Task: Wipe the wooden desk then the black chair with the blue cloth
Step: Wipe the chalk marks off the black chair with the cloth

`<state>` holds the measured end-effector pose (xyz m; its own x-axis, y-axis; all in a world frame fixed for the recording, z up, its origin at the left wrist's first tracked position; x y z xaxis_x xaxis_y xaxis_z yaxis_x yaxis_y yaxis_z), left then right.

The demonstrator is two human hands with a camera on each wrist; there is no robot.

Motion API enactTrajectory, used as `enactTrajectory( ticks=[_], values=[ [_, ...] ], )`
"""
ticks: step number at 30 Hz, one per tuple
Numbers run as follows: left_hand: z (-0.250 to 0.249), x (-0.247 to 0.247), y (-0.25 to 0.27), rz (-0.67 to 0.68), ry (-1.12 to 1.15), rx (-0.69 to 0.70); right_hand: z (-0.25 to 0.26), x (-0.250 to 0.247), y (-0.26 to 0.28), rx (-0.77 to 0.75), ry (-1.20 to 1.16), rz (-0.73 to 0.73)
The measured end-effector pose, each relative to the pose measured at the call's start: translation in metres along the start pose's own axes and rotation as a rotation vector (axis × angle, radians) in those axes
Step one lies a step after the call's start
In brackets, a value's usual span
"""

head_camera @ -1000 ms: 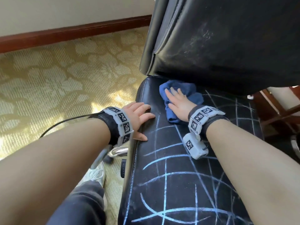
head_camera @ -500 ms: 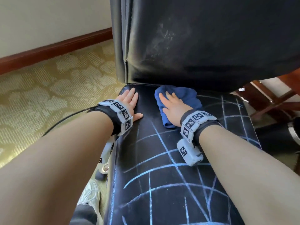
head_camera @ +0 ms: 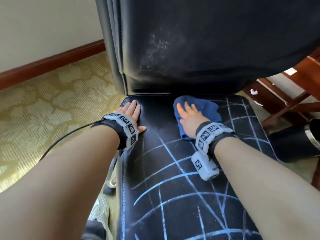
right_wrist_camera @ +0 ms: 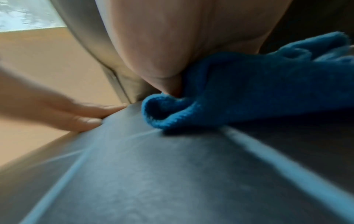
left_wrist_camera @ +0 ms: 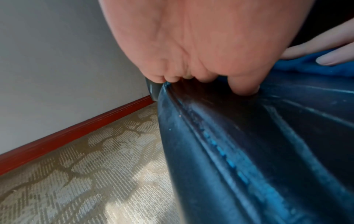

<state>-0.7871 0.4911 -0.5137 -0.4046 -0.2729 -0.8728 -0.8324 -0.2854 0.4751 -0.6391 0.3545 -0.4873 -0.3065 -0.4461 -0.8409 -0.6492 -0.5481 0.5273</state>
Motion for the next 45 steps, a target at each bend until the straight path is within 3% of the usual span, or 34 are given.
enactTrajectory(
  ticks=[5, 8, 13, 21, 25, 28, 31, 34, 37, 40, 45],
  values=[
    [-0.002, -0.003, -0.002, -0.028, -0.022, -0.007, 0.041, -0.007, -0.009, -0.187, 0.035, -0.025],
    [-0.001, -0.001, -0.002, -0.04, -0.008, 0.007, 0.026, -0.017, -0.03, -0.057, -0.122, -0.057],
    [0.002, 0.002, 0.0, -0.029, 0.038, 0.014, -0.004, -0.017, -0.024, 0.114, -0.169, -0.019],
    [-0.001, 0.003, 0.001, -0.041, 0.048, 0.001, 0.032, -0.006, -0.012, -0.073, -0.025, 0.052],
    [-0.005, -0.003, 0.001, -0.014, 0.055, -0.007, -0.005, -0.022, -0.034, 0.102, -0.2, -0.031],
    [-0.002, -0.004, 0.0, 0.017, 0.057, -0.004, -0.041, -0.019, -0.032, 0.215, -0.231, -0.006],
    [-0.002, -0.01, -0.003, 0.033, 0.012, -0.018, -0.048, -0.007, -0.013, 0.197, -0.15, 0.011],
    [-0.018, -0.034, -0.008, -0.02, -0.031, -0.018, -0.03, 0.004, -0.003, 0.061, -0.056, 0.023],
    [-0.064, -0.057, -0.024, -0.069, -0.029, 0.108, -0.028, 0.0, -0.014, -0.029, -0.035, 0.021],
    [-0.098, -0.064, -0.049, -0.06, 0.061, 0.084, -0.061, -0.009, -0.032, 0.064, -0.146, 0.005],
    [-0.109, -0.039, -0.07, 0.082, 0.071, 0.071, -0.122, 0.0, -0.03, 0.213, -0.198, 0.037]
  ],
)
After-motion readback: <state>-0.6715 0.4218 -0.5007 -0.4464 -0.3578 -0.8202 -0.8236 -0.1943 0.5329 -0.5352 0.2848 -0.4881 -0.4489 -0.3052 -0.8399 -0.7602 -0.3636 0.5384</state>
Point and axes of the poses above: each hand's wrist, its own y-axis away from the middle knuckle, its own x-axis out of the palm, z = x × y, the point moved 5 cm from there along -y, towards the middle knuckle, and after that the axes turned 12 degrees about x, right-handed, at the moved point
